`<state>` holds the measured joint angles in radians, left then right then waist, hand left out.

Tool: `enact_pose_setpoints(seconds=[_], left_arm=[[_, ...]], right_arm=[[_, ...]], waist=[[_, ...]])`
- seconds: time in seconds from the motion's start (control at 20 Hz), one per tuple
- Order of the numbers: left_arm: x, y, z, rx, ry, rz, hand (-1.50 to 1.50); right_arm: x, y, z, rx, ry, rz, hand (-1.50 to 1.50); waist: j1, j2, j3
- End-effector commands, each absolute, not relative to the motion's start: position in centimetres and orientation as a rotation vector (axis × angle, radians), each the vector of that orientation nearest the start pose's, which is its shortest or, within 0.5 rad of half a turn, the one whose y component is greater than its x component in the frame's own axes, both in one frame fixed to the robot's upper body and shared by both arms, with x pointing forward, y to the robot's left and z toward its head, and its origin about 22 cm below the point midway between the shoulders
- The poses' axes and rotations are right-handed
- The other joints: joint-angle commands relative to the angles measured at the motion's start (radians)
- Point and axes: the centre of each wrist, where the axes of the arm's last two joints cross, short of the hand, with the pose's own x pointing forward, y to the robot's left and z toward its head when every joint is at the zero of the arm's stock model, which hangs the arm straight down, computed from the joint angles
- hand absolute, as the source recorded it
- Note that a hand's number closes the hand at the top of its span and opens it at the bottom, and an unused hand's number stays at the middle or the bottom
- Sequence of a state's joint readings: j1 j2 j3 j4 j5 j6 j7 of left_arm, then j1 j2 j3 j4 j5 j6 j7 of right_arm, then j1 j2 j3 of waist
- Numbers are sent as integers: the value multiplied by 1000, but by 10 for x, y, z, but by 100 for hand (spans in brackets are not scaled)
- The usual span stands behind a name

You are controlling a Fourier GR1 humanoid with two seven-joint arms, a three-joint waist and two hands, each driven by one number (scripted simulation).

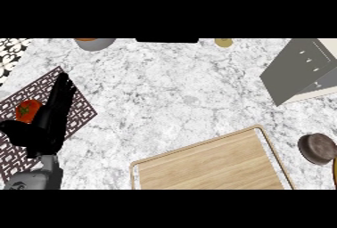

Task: Pick the pear from the tray and place it in the tiered shelf

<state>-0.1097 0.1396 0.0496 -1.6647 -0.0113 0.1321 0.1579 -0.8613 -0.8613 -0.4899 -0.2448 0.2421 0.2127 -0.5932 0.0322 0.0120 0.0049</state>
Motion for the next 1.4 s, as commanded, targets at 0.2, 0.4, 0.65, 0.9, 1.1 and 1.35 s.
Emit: enact_pose_setpoints(seconds=[0.2,0.4,0.65,0.9,1.1,1.35], left_arm=[[265,266,64,210,-1621,20,0],[278,261,60,229,-1625,35,0],[264,261,52,226,-1622,20,0],[263,266,53,215,-1636,30,0],[256,260,45,202,-1626,33,0],[256,272,59,207,-1629,21,0]], right_arm=[[326,-544,165,-563,-1864,-68,-150],[295,-574,188,-600,-1822,-180,-150],[247,-608,193,-633,-1736,-260,-150],[211,-627,193,-626,-1731,-266,-150],[194,-634,190,-571,-1756,-233,-150],[176,-641,185,-573,-1755,-229,-150]], waist=[[0,1,-2],[-11,5,-1],[-5,6,1],[-8,8,3],[-6,10,6],[3,8,8]])
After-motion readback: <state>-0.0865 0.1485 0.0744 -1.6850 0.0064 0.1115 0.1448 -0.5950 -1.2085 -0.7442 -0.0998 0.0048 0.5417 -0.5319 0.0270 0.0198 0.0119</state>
